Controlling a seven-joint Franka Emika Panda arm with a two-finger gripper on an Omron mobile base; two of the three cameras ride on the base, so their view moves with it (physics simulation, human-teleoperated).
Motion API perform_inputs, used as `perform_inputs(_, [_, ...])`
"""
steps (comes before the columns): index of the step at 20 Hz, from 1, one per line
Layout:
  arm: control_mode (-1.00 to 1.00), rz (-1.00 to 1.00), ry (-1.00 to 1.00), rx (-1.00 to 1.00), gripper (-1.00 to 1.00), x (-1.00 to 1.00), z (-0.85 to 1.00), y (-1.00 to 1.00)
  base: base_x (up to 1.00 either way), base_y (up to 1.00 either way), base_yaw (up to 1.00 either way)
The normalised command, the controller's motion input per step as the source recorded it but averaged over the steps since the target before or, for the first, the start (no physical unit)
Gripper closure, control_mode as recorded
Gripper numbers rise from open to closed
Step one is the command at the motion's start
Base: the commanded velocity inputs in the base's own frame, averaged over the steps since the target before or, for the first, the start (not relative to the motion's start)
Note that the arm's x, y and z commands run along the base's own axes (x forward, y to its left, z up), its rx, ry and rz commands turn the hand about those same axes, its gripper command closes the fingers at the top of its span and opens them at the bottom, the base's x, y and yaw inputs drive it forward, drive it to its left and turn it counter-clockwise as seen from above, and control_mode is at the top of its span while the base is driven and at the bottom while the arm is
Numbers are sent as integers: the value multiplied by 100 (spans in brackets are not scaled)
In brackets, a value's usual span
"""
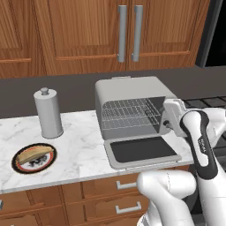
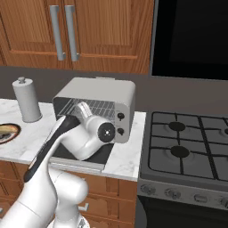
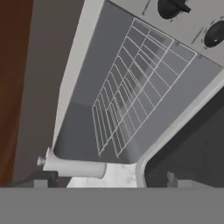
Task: Pull the toaster oven rack outwards. Pick up the baguette from the plate and place it on the toaster oven rack. Close the toaster oven door fully and set the temperature to the lowest setting.
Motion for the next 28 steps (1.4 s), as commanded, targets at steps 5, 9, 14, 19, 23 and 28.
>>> perform_inputs(5, [-100,0,-3,10,-100,18,-43,0,0,0,0])
perform_inputs(9, [-100,0,-11,9,-100,17,-18,0,0,0,0])
perform_inputs(14, [-100,0,-5,1,-100,18,-1,0,0,0,0])
perform_inputs(19, [-100,0,5,0,-100,32,0,0,0,0,0])
perform_inputs(23, [-100,0,3,0,-100,33,0,0,0,0,0])
perform_inputs(28, [-100,0,-2,0,-100,26,-11,0,0,0,0])
